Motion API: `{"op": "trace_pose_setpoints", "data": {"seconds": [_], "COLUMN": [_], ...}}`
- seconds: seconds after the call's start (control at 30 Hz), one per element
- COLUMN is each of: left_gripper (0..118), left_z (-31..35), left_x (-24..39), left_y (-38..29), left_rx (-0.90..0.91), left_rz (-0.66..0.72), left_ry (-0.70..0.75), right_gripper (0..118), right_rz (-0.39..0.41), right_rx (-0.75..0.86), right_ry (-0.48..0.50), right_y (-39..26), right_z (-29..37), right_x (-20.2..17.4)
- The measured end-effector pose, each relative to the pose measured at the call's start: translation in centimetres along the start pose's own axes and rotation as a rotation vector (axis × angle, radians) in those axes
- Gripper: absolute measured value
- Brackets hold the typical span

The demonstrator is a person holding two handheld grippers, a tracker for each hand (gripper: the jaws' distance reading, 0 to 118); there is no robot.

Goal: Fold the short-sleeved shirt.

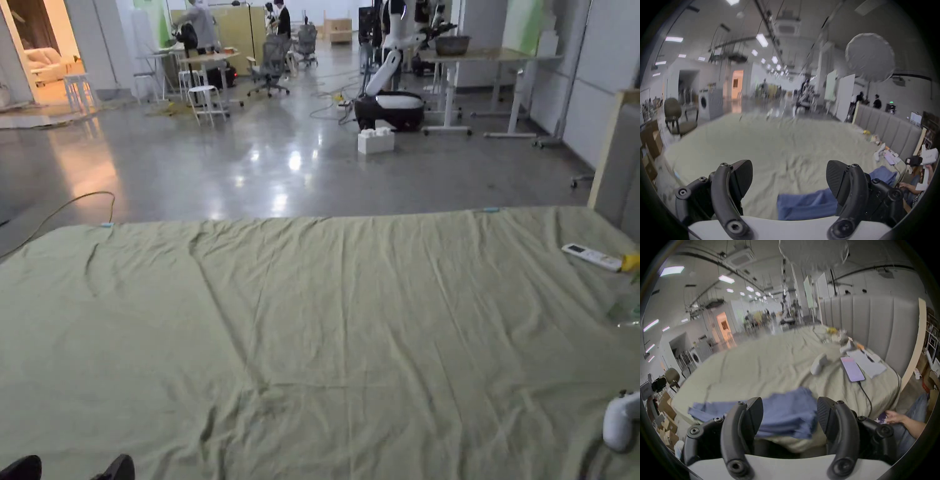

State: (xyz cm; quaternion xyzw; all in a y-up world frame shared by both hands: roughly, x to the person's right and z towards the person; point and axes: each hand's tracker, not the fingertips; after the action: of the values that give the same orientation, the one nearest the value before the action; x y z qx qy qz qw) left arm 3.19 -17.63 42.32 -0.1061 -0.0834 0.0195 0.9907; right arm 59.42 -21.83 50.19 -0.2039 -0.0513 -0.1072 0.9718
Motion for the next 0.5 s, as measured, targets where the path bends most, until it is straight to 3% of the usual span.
{"op": "trace_pose_setpoints", "data": {"seconds": [0.13,0.23,0.3,0.37,0.47,0.5], "left_gripper": [94,93,86,70,22,7], "left_z": [2.9,4.1,4.8,5.5,6.4,6.5], "left_x": [4.1,6.4,7.8,8.7,9.5,9.6], "left_y": [2.4,3.4,4.0,4.5,4.7,4.8], "left_rx": [0.117,0.185,0.201,0.211,0.211,0.191], "left_rz": [-0.087,-0.121,-0.169,-0.225,-0.288,-0.265], "left_ry": [0.036,0.074,0.104,0.121,0.127,0.099], "right_gripper": [72,72,71,61,23,17], "right_rz": [0.089,0.235,0.312,0.355,0.365,0.360], "right_rx": [0.163,0.286,0.338,0.391,0.417,0.414], "right_ry": [0.055,0.063,0.070,0.086,0.090,0.102], "right_y": [2.5,3.3,3.8,4.2,4.3,4.3], "right_z": [2.2,3.0,3.5,4.3,4.9,4.9], "right_x": [-5.3,-8.1,-9.8,-11.0,-12.1,-12.2]}}
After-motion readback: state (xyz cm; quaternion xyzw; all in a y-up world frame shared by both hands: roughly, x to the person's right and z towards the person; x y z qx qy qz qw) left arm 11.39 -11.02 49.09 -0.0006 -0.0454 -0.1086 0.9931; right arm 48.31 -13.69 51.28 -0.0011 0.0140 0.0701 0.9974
